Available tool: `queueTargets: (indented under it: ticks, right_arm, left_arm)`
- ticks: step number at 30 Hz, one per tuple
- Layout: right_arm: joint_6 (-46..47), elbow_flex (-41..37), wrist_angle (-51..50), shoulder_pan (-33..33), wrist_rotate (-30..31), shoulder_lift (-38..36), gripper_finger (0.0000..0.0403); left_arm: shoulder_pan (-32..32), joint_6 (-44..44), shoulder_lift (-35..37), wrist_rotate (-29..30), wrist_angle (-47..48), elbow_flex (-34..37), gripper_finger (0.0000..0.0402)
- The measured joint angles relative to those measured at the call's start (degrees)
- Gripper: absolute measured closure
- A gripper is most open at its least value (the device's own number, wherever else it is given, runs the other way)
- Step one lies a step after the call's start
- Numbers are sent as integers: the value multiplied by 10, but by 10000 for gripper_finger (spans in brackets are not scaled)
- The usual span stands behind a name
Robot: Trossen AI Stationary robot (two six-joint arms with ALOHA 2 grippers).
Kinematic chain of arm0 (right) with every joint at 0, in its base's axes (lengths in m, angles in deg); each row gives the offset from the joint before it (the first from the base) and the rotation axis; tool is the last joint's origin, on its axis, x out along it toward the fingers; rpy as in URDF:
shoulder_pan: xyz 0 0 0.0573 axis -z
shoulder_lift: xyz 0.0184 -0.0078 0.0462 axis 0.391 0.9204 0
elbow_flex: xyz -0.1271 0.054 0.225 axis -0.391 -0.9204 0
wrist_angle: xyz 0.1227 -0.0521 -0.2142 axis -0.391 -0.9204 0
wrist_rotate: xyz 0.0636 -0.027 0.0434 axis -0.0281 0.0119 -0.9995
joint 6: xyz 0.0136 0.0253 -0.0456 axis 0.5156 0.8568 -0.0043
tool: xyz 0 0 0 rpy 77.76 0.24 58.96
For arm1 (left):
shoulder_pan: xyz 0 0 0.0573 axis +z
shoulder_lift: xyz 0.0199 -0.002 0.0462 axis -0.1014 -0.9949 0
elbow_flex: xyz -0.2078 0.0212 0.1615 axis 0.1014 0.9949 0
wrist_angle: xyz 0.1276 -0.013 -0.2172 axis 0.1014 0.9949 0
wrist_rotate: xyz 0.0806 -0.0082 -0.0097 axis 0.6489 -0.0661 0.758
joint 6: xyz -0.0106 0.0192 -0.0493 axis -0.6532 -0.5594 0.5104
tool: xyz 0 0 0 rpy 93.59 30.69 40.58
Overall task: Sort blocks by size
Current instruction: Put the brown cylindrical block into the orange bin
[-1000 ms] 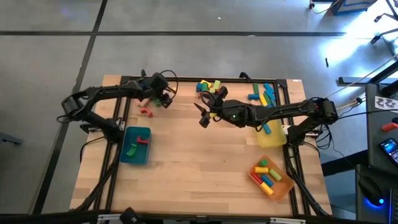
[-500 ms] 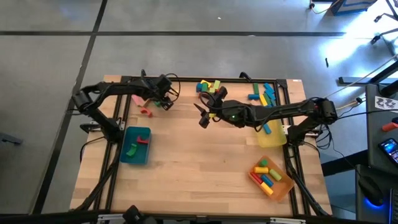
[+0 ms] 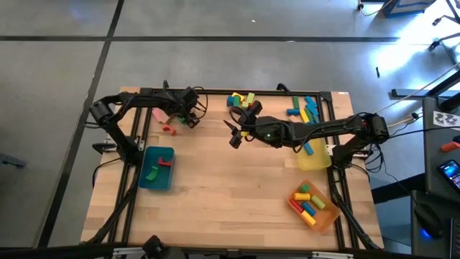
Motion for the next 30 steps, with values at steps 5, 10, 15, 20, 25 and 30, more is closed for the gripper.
queueTargets:
  ticks: [5, 10, 15, 20, 25, 30]
  right_arm:
    - [0, 0, 0, 0, 0, 0, 171]
    - [0, 0, 0, 0, 0, 0, 171]
    - [0, 0, 0, 0, 0, 0, 171]
    - [0, 0, 0, 0, 0, 0, 171]
    - [0, 0, -1, 0, 0, 0, 171]
    - [0, 0, -8, 0, 0, 0, 171]
  left_arm:
    - [-1, -5, -6, -1, -8, -1, 185]
    - [-1, -30, -6, -5, -13, -1, 231]
    - [-1, -36, -7, -5, -17, 0, 277]
    - [-7, -35, -7, 1, -21, 0, 282]
    - [-19, -36, -6, 5, -22, 1, 276]
    - [-36, -36, 13, 2, -19, 1, 280]
